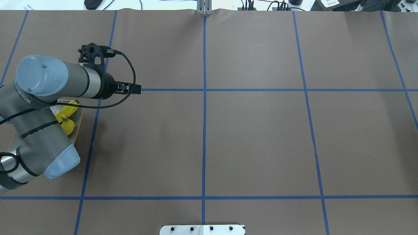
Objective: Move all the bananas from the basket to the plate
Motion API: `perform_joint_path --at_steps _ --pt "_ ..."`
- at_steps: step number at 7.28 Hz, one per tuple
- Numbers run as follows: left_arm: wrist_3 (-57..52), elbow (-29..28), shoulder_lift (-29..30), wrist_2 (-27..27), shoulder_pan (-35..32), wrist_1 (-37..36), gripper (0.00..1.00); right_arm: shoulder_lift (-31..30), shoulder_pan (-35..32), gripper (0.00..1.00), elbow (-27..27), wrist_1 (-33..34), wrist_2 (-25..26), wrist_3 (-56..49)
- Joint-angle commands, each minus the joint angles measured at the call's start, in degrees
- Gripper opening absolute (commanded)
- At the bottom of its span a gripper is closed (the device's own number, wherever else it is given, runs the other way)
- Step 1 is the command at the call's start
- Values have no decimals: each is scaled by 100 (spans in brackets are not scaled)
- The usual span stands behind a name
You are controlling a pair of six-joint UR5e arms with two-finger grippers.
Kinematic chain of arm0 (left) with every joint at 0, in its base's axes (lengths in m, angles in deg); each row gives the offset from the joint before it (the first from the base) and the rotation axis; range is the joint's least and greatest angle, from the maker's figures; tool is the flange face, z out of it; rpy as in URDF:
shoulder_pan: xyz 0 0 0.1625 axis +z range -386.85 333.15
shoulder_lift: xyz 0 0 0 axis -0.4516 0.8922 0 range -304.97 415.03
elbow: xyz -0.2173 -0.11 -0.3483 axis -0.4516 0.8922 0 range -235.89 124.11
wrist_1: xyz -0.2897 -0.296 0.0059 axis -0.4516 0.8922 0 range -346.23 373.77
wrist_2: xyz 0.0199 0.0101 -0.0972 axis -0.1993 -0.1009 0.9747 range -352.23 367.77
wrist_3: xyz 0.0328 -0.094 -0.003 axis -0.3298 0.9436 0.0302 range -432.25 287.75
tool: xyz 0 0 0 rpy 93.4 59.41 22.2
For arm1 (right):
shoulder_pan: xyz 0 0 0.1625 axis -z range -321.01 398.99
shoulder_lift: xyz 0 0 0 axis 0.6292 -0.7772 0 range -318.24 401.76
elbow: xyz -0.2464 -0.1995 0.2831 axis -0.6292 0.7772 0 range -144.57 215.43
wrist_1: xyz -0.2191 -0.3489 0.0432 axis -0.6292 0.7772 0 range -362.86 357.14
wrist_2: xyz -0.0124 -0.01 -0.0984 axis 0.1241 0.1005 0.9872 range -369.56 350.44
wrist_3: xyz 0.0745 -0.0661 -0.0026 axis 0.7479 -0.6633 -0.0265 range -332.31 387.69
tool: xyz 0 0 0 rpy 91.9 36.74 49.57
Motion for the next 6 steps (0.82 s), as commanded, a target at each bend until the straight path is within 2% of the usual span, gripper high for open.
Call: perform_joint_path --at_steps 1,3,6 --pt "150 -42 81 -30 166 7 100 -95 -10 100 663 -675 35 91" --pt "160 -42 99 -30 167 7 100 -157 -10 100 962 -789 -8 92" --pt "142 -103 99 -30 175 7 100 -122 -1 100 998 -799 -9 101"
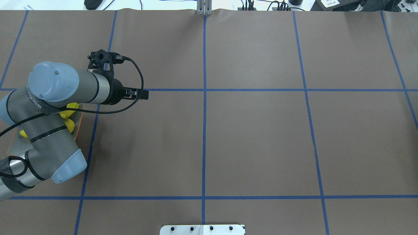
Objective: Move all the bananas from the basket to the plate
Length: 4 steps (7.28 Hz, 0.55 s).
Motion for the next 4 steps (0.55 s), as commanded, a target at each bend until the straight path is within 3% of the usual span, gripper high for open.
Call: perform_joint_path --at_steps 1,4 --pt "-8 -27 0 0 7 0 100 41 22 98 37 -7 -2 4" --pt "-8 -70 -8 -9 33 0 100 67 206 98 116 -209 -107 161"
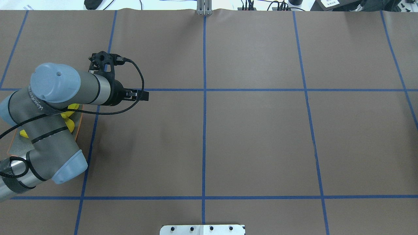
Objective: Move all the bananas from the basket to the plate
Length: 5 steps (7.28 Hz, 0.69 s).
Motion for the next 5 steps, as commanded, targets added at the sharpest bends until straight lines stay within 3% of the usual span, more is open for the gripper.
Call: perform_joint_path --at_steps 1,2,5 --pt "-9 -33 -4 -1 6 0 100 5 100 98 92 -96 -132 105" --pt "-9 -33 -4 -1 6 0 100 5 100 98 101 -96 -159 113" --pt "-9 -33 -4 -1 14 0 100 -4 118 84 118 -96 -150 131"
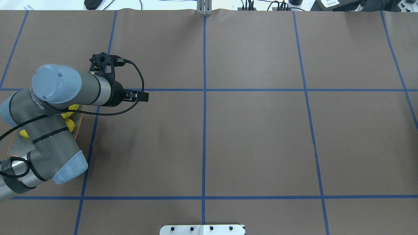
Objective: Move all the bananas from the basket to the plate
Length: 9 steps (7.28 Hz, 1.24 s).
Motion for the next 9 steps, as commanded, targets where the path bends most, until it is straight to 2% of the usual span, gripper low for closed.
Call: perform_joint_path --at_steps 1,5,9 --pt "9 0 0 0 2 0 100 -8 5 81 -4 8 32 -2" --pt "9 8 0 0 11 0 100 -43 5 74 4 -1 68 -19" --pt "9 8 9 0 11 0 100 18 5 51 13 -1 68 -2"
